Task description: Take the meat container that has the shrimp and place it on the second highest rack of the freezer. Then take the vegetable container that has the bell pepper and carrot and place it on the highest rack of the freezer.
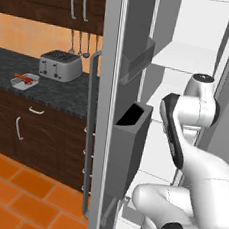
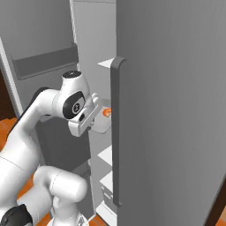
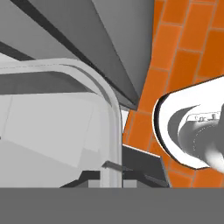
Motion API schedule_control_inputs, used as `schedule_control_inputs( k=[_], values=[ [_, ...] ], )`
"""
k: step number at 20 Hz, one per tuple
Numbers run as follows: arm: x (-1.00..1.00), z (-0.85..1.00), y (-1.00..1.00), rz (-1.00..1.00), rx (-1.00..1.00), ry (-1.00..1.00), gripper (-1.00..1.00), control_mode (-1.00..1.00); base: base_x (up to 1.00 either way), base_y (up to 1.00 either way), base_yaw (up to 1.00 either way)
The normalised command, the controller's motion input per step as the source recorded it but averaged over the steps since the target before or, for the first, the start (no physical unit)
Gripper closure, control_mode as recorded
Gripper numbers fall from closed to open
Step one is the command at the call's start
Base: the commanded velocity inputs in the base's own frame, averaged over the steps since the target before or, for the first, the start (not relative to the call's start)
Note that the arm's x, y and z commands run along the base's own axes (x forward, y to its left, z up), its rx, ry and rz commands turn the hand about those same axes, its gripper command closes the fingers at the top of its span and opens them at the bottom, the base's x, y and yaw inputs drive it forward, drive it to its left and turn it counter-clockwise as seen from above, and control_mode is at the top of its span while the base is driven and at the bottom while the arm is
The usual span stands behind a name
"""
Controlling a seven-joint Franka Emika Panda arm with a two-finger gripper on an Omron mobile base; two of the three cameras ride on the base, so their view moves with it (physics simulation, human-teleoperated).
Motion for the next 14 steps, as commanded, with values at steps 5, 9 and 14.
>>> schedule_control_inputs(
  k=[5, 9, 14],
  values=[
    [0.37, -0.02, -0.04, -0.03, -0.01, -0.06, 1.00, -1.00, 0.00, 0.00, 0.00],
    [0.59, 0.00, -0.21, -0.04, 0.00, -0.01, 1.00, -1.00, 0.00, 0.00, 0.00],
    [0.66, 0.00, -0.21, -0.03, 0.00, 0.00, 1.00, -1.00, 0.00, 0.00, 0.00]
  ],
)
